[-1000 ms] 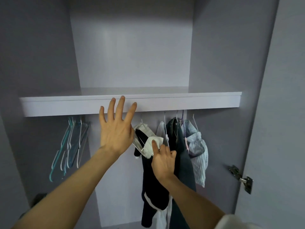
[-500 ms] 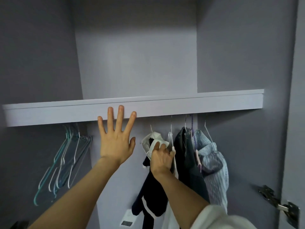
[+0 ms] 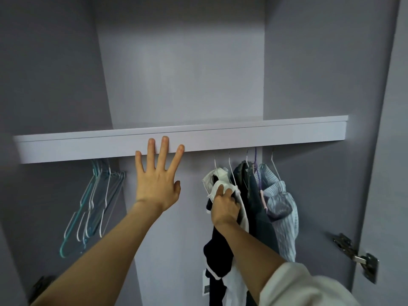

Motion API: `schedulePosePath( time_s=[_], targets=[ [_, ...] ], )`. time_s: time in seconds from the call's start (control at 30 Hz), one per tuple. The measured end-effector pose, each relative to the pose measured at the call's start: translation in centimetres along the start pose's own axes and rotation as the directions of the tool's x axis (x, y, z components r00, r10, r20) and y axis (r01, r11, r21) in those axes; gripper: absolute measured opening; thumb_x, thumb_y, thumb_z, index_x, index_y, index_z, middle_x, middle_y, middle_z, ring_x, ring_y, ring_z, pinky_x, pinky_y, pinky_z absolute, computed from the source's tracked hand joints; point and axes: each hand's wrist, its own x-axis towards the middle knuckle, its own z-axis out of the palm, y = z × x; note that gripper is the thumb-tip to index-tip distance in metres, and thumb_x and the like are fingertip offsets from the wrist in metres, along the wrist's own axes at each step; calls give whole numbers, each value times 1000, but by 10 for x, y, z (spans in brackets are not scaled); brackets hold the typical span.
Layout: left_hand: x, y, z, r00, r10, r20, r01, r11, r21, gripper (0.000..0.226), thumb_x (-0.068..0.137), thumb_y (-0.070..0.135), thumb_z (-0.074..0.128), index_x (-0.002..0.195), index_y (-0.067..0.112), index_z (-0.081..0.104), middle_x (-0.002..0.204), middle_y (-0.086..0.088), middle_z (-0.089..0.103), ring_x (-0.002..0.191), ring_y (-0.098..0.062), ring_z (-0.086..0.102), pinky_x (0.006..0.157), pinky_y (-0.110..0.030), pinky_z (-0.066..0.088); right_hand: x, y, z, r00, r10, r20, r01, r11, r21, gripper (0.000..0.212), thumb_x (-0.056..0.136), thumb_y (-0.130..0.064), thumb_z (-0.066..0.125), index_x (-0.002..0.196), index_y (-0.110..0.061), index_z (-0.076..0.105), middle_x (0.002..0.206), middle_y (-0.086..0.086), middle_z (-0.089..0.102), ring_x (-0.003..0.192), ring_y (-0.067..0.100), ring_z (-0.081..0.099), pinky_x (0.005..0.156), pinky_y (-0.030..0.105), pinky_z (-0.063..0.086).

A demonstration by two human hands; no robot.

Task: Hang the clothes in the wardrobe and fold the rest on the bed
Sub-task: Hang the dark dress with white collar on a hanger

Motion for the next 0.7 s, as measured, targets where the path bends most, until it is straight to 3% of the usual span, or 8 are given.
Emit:
schedulePosePath(
  time_s=[0.13,0.27,0.37,0.4,0.47,0.57,0.7],
  targets=[
    [-12,-1,-14,995,18,96,-15,999,-33,96,89,50,47,139,34,-34,153,-8,-30,140,-37,-27,112,-59,-3,-20,5,-16,995,-96,-2,95,986,-138,68,88,-25,57,145,-14,22,138,14,32,129,32,30,100,45,32],
    [-47,-4,-33,976,-3,216,21,997,-78,81,93,42,44,147,36,-16,157,-9,-19,143,-34,-17,112,-60,-1,-63,8,-33,960,-278,-22,268,942,-203,63,88,-23,49,146,-19,25,138,11,34,127,29,31,99,43,28],
    [-90,-11,-47,961,-49,274,96,982,-160,72,95,37,43,150,33,-3,159,-9,-8,145,-31,-9,115,-55,2,-103,8,-46,880,-462,-107,444,882,-158,54,79,-20,63,131,-19,52,124,6,53,118,24,48,99,41,37],
    [-110,-15,-55,953,-81,290,142,971,-194,68,94,34,44,151,31,6,159,-9,1,146,-31,-1,115,-52,7,-120,6,-48,839,-516,-175,501,857,-121,48,70,-16,72,117,-17,65,110,4,62,106,22,58,92,40,45],
    [-152,-26,-68,928,-179,327,261,938,-227,61,93,30,48,149,26,24,155,-9,21,142,-30,18,112,-48,21,-155,0,-44,769,-584,-260,614,788,46,34,66,-7,74,100,-12,73,92,3,68,89,24,66,79,40,53],
    [-205,-38,-82,836,-348,425,463,863,-203,54,94,32,46,145,23,32,150,-5,31,134,-27,31,107,-43,28,-199,-14,-39,771,-587,-248,637,704,314,28,77,-1,57,101,-4,70,88,10,69,85,31,65,72,44,53],
    [-304,-52,-115,684,-511,521,642,760,-98,49,95,32,45,142,21,38,143,-2,41,129,-25,39,103,-35,30,-265,-46,-16,732,-670,-123,617,576,537,27,81,6,56,105,0,68,98,16,68,94,36,62,80,44,50]
  ],
)
